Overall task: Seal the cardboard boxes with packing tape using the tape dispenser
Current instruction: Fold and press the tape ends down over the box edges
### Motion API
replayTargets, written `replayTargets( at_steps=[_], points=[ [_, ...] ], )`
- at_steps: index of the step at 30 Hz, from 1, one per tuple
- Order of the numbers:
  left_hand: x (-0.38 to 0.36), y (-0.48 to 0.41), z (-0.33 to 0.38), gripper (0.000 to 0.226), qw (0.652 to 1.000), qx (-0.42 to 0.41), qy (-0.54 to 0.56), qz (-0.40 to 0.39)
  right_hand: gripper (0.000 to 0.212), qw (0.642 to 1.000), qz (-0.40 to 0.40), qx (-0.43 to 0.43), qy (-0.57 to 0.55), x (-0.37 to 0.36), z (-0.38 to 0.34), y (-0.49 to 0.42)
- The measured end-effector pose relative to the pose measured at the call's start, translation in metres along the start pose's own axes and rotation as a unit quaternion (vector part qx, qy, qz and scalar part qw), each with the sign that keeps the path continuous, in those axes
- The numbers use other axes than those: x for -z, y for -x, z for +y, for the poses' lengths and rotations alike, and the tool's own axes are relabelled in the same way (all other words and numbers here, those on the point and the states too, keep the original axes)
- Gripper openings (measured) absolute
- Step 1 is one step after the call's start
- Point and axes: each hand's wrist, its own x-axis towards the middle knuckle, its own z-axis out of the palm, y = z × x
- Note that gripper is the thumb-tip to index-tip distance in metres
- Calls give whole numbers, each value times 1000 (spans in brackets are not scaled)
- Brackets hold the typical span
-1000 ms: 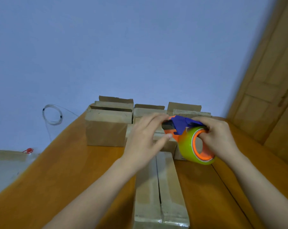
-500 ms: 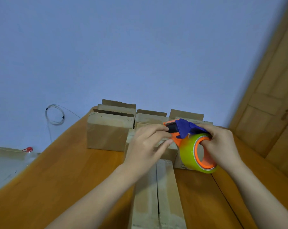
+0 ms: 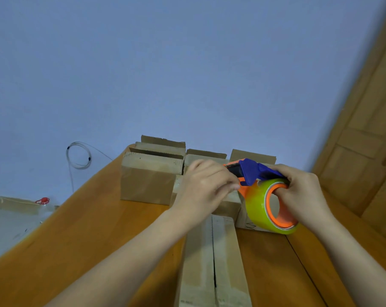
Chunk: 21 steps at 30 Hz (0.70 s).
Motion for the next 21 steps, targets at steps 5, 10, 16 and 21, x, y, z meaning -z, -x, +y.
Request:
replayTargets(
  at_steps=[5, 10, 16, 21],
  points=[
    [6, -8, -9, 21, 999, -8, 21, -23, 48, 995, -40, 42, 80, 9, 3, -1],
    [8, -12, -15, 23, 999, -11, 32, -37, 55, 992, -50, 80, 88, 16, 8, -11],
    [9, -17, -15, 23, 996, -13, 52, -70, 54, 992, -36, 92, 79, 18, 12, -19],
    [10, -20, -21, 18, 995, -17, 42, -89, 47, 994, -50, 70, 69, 16, 18, -20]
  ],
)
